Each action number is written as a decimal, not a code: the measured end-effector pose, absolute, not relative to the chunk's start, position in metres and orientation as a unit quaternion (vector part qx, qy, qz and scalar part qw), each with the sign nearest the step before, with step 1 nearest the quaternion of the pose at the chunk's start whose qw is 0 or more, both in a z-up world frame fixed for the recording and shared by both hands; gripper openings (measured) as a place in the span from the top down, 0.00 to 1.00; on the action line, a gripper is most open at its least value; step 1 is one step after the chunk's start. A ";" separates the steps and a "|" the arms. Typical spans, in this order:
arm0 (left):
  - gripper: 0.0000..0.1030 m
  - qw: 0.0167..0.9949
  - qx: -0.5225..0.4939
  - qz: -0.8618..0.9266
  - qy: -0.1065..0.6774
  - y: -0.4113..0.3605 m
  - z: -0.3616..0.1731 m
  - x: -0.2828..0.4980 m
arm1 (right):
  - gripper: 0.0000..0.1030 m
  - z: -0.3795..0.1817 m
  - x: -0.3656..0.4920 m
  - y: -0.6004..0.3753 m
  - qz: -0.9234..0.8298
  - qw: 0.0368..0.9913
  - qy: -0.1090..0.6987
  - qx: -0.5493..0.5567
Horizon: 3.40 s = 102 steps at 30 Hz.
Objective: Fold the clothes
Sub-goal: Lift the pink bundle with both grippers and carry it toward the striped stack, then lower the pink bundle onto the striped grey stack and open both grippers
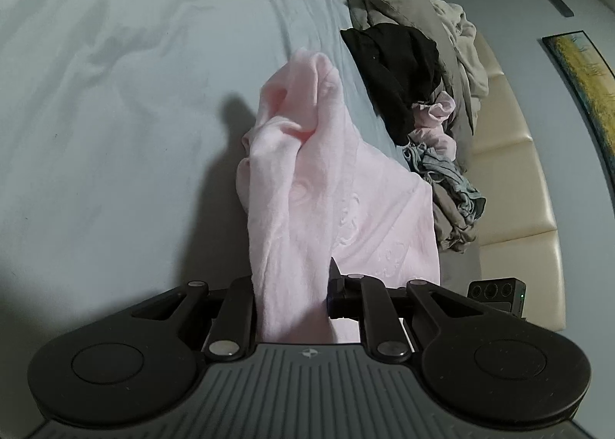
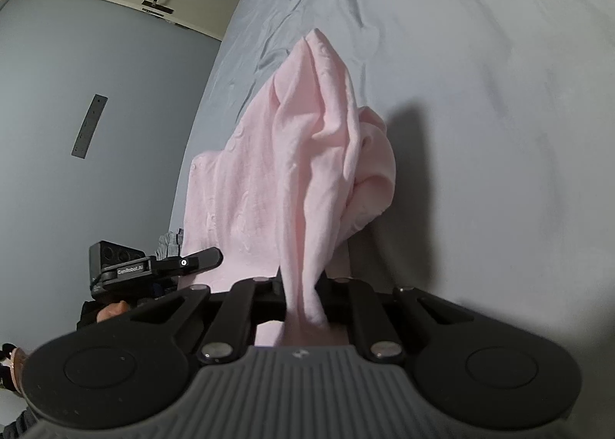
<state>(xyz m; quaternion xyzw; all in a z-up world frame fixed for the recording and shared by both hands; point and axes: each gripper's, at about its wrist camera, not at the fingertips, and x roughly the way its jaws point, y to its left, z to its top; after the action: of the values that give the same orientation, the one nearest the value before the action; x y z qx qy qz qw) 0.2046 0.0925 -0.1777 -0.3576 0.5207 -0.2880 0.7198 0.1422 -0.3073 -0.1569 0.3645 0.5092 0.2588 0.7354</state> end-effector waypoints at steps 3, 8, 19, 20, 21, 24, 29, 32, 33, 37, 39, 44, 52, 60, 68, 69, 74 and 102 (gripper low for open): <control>0.88 0.724 -0.353 -0.289 0.517 0.091 -0.176 0.204 | 0.89 -0.158 0.145 -0.308 0.256 0.733 0.511 0.368; 0.91 0.729 -0.350 -0.310 0.500 0.093 -0.161 0.202 | 0.89 -0.152 0.143 -0.313 0.262 0.733 0.504 0.373; 0.91 0.756 -0.373 -0.324 0.429 0.126 -0.075 0.188 | 0.89 -0.068 0.149 -0.285 0.312 0.753 0.447 0.367; 0.91 0.760 -0.372 -0.321 0.425 0.134 -0.067 0.183 | 0.89 -0.060 0.149 -0.278 0.317 0.754 0.446 0.363; 0.91 0.764 -0.374 -0.316 0.421 0.142 -0.059 0.178 | 0.89 -0.053 0.148 -0.268 0.322 0.754 0.446 0.359; 0.91 0.774 -0.389 -0.293 0.405 0.173 -0.043 0.162 | 0.89 -0.036 0.144 -0.235 0.341 0.749 0.454 0.340; 0.91 0.792 -0.401 -0.253 0.385 0.236 -0.024 0.134 | 0.89 -0.012 0.142 -0.171 0.378 0.738 0.459 0.319; 0.91 0.801 -0.405 -0.232 0.375 0.277 -0.016 0.121 | 0.89 -0.011 0.144 -0.127 0.393 0.728 0.463 0.318; 0.91 0.804 -0.405 -0.224 0.373 0.290 -0.015 0.117 | 0.89 -0.013 0.145 -0.111 0.397 0.723 0.465 0.320; 0.91 0.814 -0.407 -0.187 0.369 0.339 -0.017 0.104 | 0.89 -0.029 0.143 -0.054 0.411 0.705 0.476 0.327; 0.91 0.818 -0.407 -0.172 0.369 0.359 -0.021 0.100 | 0.89 -0.040 0.144 -0.027 0.416 0.695 0.483 0.331; 0.91 0.818 -0.414 -0.142 0.373 0.406 -0.045 0.093 | 0.89 -0.067 0.144 0.030 0.418 0.679 0.500 0.339; 0.91 0.808 -0.419 -0.119 0.398 0.444 -0.083 0.096 | 0.89 -0.110 0.151 0.082 0.407 0.663 0.531 0.337; 0.90 0.799 -0.425 -0.082 0.417 0.448 -0.127 0.102 | 0.89 -0.144 0.146 0.085 0.387 0.673 0.539 0.326; 0.88 0.807 -0.414 -0.078 0.413 0.451 -0.113 0.099 | 0.72 -0.129 0.140 0.082 0.387 0.708 0.519 0.283; 0.88 0.810 -0.410 -0.077 0.412 0.453 -0.107 0.099 | 0.72 -0.124 0.140 0.077 0.389 0.715 0.515 0.270; 0.88 0.829 -0.384 -0.066 0.401 0.461 -0.075 0.099 | 0.71 -0.090 0.142 0.054 0.397 0.754 0.470 0.232; 0.88 0.852 -0.325 -0.012 0.410 0.431 -0.108 0.164 | 0.77 -0.089 0.180 0.142 0.399 0.819 0.412 -0.013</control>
<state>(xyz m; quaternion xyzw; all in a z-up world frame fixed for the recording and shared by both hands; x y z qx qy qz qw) 0.1635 0.4309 -0.1083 -0.3250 0.4099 -0.0118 0.8522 0.1804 0.1419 -0.0888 -0.0130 0.4120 0.3992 0.8190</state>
